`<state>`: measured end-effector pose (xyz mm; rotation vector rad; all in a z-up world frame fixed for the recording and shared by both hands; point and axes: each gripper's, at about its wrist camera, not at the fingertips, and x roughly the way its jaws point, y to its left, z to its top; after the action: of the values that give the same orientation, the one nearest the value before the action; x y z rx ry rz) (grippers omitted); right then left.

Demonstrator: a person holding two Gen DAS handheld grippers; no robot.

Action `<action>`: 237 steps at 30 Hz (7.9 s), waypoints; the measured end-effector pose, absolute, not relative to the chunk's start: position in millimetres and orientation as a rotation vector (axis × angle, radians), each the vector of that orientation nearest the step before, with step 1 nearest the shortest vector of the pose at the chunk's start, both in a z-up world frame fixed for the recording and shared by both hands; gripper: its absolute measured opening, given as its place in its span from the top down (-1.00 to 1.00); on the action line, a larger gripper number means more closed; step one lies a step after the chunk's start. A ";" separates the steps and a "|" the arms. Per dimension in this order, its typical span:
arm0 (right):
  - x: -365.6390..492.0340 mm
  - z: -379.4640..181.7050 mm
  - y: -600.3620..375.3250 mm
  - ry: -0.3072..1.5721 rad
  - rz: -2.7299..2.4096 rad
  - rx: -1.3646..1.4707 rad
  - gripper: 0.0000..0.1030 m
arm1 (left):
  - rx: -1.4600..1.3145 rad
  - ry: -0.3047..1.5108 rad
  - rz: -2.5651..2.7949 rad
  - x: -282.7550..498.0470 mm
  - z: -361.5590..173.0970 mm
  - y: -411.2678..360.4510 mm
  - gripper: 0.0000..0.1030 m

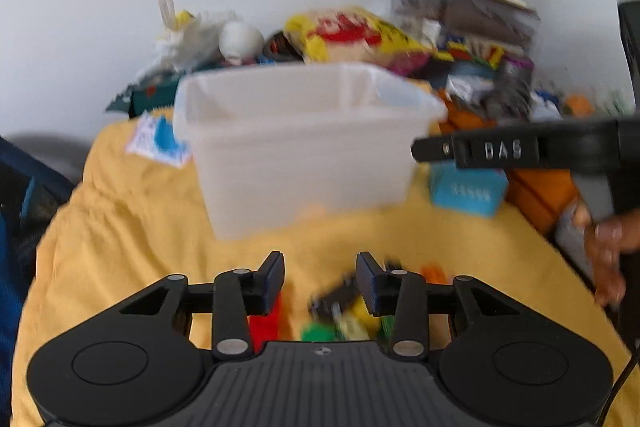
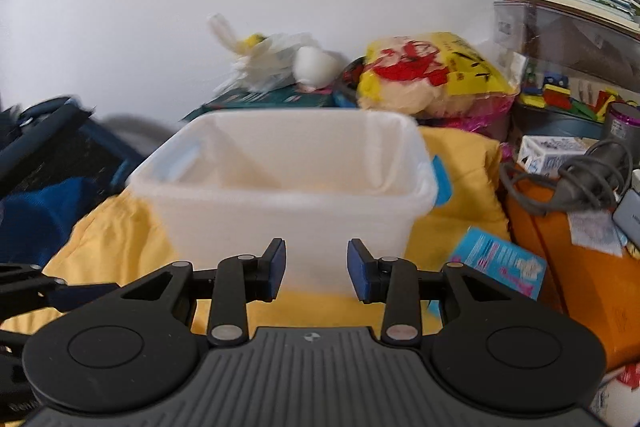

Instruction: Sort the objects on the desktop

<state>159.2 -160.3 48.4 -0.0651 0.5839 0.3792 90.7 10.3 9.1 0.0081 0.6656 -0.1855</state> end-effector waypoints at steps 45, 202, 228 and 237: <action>98.5 -54.5 -152.2 0.806 0.397 -0.213 0.33 | 0.053 0.868 -0.179 57.8 -67.2 0.3 0.30; 39.7 -43.5 -185.6 0.805 0.468 -0.235 0.66 | 0.001 0.793 -0.362 53.1 -37.3 -3.9 0.35; 208.1 94.7 -139.6 0.405 0.423 -0.196 0.66 | 0.148 0.424 -0.183 202.1 107.8 22.8 0.35; 259.1 73.3 -135.7 0.548 0.328 -0.150 0.65 | 0.178 0.554 -0.129 252.0 71.5 22.0 0.35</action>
<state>259.1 -135.7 73.3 -0.1500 0.5482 0.3276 252.0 22.0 71.5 0.1785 0.5540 -0.1290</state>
